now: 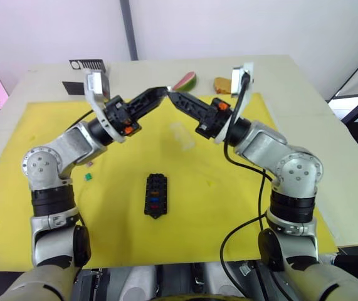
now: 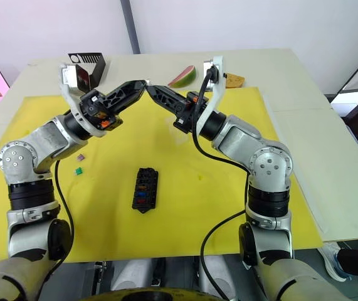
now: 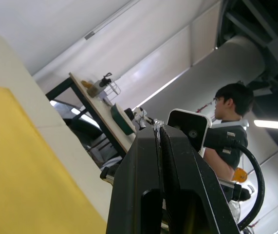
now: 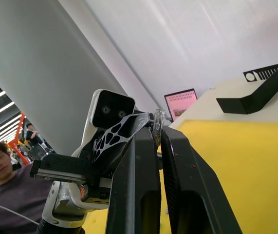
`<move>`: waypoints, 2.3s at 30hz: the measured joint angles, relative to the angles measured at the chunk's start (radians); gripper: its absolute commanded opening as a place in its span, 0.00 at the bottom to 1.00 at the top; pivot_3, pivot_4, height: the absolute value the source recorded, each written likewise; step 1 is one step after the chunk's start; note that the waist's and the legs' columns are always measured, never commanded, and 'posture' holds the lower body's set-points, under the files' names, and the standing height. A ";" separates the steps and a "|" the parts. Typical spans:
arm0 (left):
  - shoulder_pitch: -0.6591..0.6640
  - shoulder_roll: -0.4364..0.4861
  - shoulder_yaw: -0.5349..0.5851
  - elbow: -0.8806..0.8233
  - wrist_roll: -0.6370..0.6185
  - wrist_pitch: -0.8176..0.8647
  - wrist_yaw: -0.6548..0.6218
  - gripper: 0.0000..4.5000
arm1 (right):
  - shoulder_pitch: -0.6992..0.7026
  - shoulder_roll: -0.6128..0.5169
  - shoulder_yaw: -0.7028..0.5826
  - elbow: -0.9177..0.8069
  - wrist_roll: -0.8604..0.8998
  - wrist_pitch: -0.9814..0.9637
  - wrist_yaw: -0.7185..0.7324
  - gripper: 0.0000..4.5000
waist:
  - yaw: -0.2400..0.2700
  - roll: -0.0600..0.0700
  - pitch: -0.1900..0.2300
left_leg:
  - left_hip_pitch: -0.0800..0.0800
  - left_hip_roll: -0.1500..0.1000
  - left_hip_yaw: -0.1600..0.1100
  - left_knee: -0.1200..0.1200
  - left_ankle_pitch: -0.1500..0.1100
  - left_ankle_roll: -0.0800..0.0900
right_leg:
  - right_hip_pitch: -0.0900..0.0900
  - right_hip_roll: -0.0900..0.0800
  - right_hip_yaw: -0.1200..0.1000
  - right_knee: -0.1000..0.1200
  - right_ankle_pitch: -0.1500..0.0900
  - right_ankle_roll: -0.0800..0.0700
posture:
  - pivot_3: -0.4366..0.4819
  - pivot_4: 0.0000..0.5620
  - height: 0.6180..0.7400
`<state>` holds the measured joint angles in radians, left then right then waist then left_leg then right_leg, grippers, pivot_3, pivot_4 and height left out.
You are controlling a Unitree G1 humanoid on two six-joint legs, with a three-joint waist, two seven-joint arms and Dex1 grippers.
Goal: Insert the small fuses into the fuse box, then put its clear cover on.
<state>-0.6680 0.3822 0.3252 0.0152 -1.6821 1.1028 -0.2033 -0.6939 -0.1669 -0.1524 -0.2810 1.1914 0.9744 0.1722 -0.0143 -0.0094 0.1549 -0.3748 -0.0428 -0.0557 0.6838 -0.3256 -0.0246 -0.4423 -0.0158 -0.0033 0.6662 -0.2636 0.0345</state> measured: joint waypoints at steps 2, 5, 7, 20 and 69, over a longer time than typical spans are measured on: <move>0.029 0.053 -0.002 -0.006 0.008 0.017 -0.028 0.32 | 0.000 -0.001 -0.004 -0.001 0.025 0.000 -0.003 0.00 | -0.006 0.000 0.000 | 0.000 0.000 0.000 -0.001 0.000 0.000 | 0.000 0.000 0.000 0.000 0.000 0.000 | 0.48 0.27 1.00; 0.094 0.198 0.001 -0.020 0.054 0.072 -0.134 0.68 | -0.001 -0.033 -0.017 -0.008 0.071 0.006 -0.008 0.00 | -0.005 0.001 0.001 | 0.000 0.001 0.000 -0.001 -0.001 0.001 | -0.001 0.001 0.000 0.000 0.000 0.000 | 0.48 0.27 1.00; 0.132 0.318 0.001 -0.052 0.112 0.100 -0.247 0.79 | -0.004 -0.070 -0.014 -0.017 0.100 0.028 -0.003 0.00 | -0.004 0.001 0.001 | 0.000 0.001 0.000 -0.001 -0.002 0.003 | 0.000 0.001 0.000 -0.001 0.000 -0.001 | 0.48 0.27 1.00; 0.462 0.713 -0.293 -0.319 0.930 -0.460 -0.972 1.00 | -0.123 -0.455 0.467 -0.125 -0.332 0.025 0.434 0.00 | 0.001 0.007 0.005 | 0.000 0.001 0.000 -0.003 -0.003 0.006 | 0.000 0.000 0.000 -0.004 -0.001 -0.002 | 0.48 0.27 1.00; 0.349 0.487 -0.482 -0.215 1.367 -0.824 -1.068 1.00 | -0.164 -0.369 0.812 -0.069 -0.951 -0.080 0.748 0.00 | 0.001 0.006 0.005 | -0.001 0.001 0.000 -0.001 -0.005 0.008 | 0.000 0.000 0.000 -0.003 -0.001 -0.001 | 0.48 0.27 1.00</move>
<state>-0.3185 0.8690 -0.1564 -0.2002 -0.3148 0.2786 -1.2717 -0.8583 -0.5357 0.6597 -0.3500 0.2402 0.8941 0.9203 -0.0131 -0.0038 0.1599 -0.3758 -0.0415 -0.0553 0.6830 -0.3301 -0.0165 -0.4424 -0.0160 -0.0036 0.6631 -0.2641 0.0337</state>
